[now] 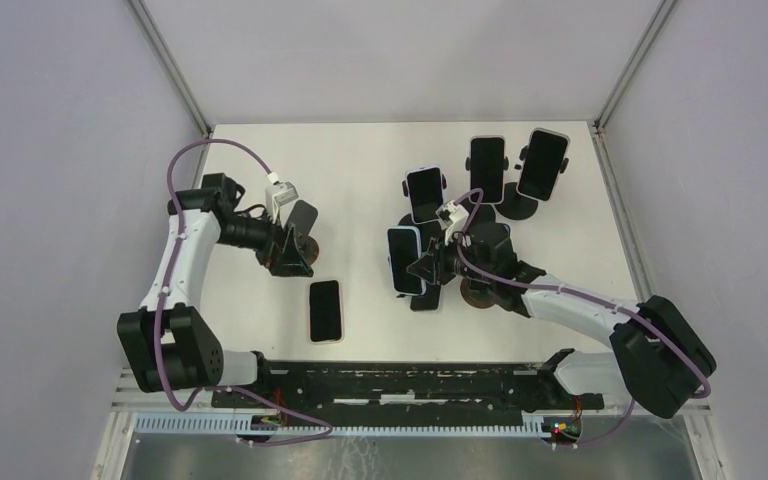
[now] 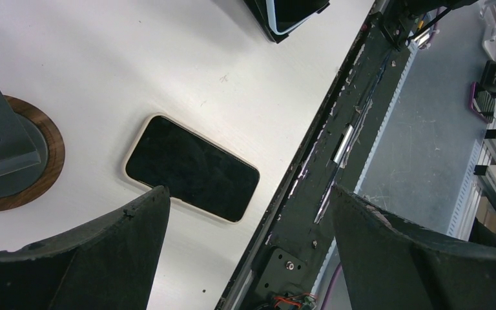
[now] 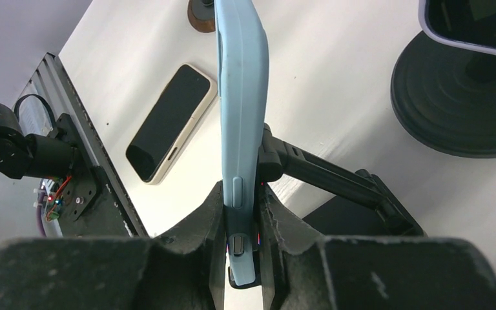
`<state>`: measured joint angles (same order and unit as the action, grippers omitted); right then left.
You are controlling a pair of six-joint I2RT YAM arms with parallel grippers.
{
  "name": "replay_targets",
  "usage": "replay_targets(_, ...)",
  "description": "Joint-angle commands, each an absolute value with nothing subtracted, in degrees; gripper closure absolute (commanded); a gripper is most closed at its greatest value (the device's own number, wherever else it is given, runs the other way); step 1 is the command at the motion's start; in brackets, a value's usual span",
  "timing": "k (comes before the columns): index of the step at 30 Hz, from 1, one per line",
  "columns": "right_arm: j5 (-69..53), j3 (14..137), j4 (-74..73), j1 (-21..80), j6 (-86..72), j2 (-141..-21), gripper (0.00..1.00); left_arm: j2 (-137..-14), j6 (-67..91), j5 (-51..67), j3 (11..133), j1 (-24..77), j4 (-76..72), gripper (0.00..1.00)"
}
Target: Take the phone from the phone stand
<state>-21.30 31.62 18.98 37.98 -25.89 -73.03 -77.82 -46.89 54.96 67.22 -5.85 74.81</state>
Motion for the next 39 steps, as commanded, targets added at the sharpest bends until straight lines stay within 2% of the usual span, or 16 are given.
replay_targets(1, -24.9, 30.7, 24.9, 38.5, -27.3, -73.0, 1.0, -76.1, -44.7, 55.7, 66.9, -5.4, 74.0, 0.03)
replay_targets(12, -26.0, 41.9, 30.3, 42.9, -29.0, -79.7, 1.0, -77.6, -41.4, 56.0, 71.3, -5.7, 73.9, 0.09)
replay_targets(24, -31.6, 60.8, 43.1, 43.5, -33.1, -101.4, 1.0, -76.4, -41.6, 51.9, 74.2, -7.3, 73.9, 0.11)
replay_targets(35, -31.3, 56.1, 56.5, 41.6, -35.9, -107.4, 1.0, -76.4, -44.0, 51.2, 73.2, -7.6, 74.1, 0.12)
replay_targets(39, -30.3, 54.5, 54.1, 41.6, -33.7, -106.6, 1.0, -76.6, -44.0, 51.4, 73.1, -7.6, 73.8, 0.11)
